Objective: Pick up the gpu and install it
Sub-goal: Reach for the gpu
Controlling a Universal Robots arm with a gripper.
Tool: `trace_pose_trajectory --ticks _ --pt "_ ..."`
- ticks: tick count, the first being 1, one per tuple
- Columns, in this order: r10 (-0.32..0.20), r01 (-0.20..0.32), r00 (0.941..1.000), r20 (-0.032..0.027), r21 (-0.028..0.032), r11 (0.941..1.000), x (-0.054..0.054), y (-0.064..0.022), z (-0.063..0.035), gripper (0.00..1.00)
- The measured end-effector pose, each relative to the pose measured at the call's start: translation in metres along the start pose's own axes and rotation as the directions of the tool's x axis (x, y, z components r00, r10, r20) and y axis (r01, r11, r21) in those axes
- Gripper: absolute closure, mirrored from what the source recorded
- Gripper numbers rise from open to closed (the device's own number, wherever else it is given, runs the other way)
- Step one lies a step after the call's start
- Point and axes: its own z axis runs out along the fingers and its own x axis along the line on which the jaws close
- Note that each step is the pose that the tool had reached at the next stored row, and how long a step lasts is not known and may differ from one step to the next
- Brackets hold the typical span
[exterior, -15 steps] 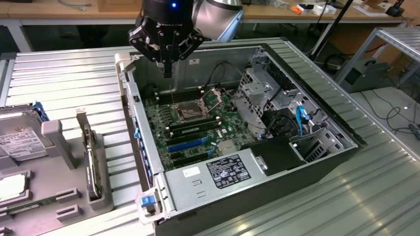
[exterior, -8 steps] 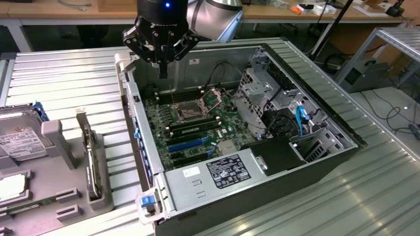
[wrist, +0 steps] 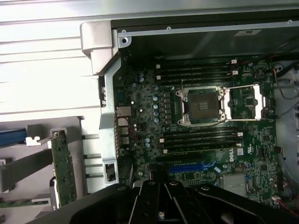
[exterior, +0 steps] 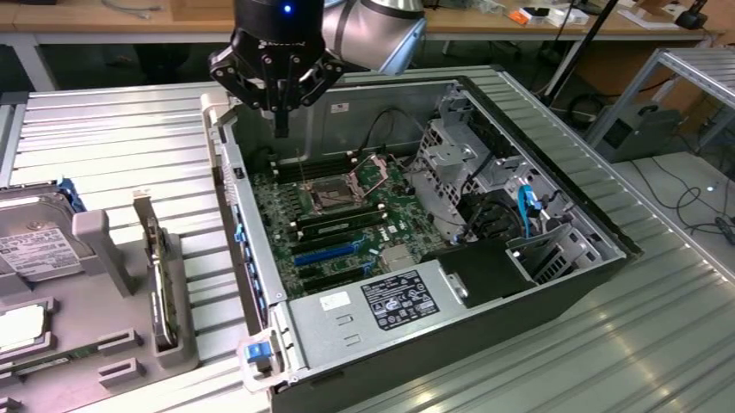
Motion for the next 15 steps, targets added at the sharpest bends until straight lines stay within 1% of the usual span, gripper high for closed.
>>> trace_pose_trajectory --ticks 11,15 --pt "0.0 0.0 1.0 0.0 0.0 1.0 0.0058 -0.0004 -0.0002 0.9" --pt "0.0 0.0 1.0 0.0 0.0001 1.0 0.0099 -0.0008 -0.0003 0.9"
